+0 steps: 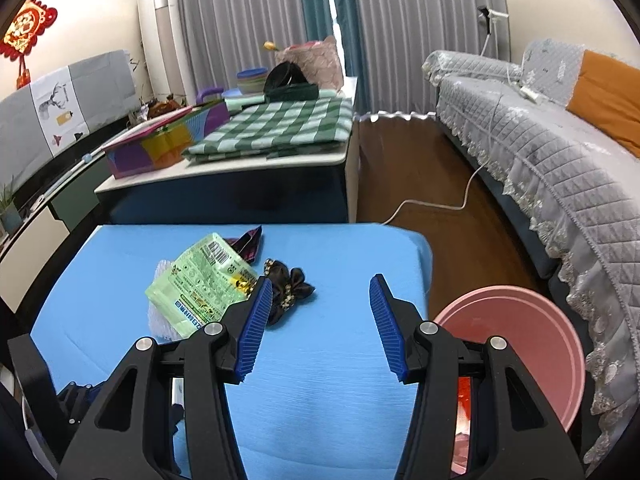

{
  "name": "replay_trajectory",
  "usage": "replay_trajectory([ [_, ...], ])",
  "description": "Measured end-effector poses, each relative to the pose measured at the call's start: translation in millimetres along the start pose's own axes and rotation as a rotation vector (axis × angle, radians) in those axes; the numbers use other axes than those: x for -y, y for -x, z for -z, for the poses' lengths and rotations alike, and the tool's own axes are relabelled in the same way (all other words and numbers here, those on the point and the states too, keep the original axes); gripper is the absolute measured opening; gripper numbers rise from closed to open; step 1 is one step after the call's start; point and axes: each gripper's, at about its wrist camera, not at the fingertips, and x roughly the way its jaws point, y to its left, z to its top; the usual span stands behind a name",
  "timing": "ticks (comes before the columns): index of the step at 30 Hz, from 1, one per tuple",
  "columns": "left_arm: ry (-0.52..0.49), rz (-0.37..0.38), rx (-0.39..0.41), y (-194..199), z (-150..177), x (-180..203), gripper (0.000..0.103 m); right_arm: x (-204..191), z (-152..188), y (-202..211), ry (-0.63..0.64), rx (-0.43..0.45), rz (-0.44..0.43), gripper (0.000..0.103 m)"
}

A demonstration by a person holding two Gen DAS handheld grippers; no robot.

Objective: Collect trash
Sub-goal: 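Move the left gripper to the tissue pack while the right gripper grasps the black scrunchie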

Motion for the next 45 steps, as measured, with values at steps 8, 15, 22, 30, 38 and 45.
replay_trajectory([
  [8, 0.044, 0.017, 0.000, -6, -12, -15, 0.078, -19, 5, -42, 0.013, -0.072, -0.048, 0.044],
  [15, 0.048, 0.003, 0.002, -5, -20, -23, 0.078, -36, 6, -72, 0.032, -0.118, -0.072, 0.043],
  [22, 0.061, 0.009, 0.005, -5, -26, -28, 0.078, -40, 11, -98, 0.022, -0.166, -0.074, 0.039],
  [30, 0.063, 0.017, 0.017, -3, -30, -31, 0.078, -43, 12, -111, 0.043, -0.193, -0.050, 0.011],
  [38, 0.058, 0.019, 0.044, 1, -32, -30, 0.077, -37, 9, -88, 0.048, -0.167, -0.045, 0.006],
  [45, 0.043, 0.003, 0.088, 11, -33, -25, 0.077, -26, 9, -59, 0.041, -0.129, -0.044, 0.006],
])
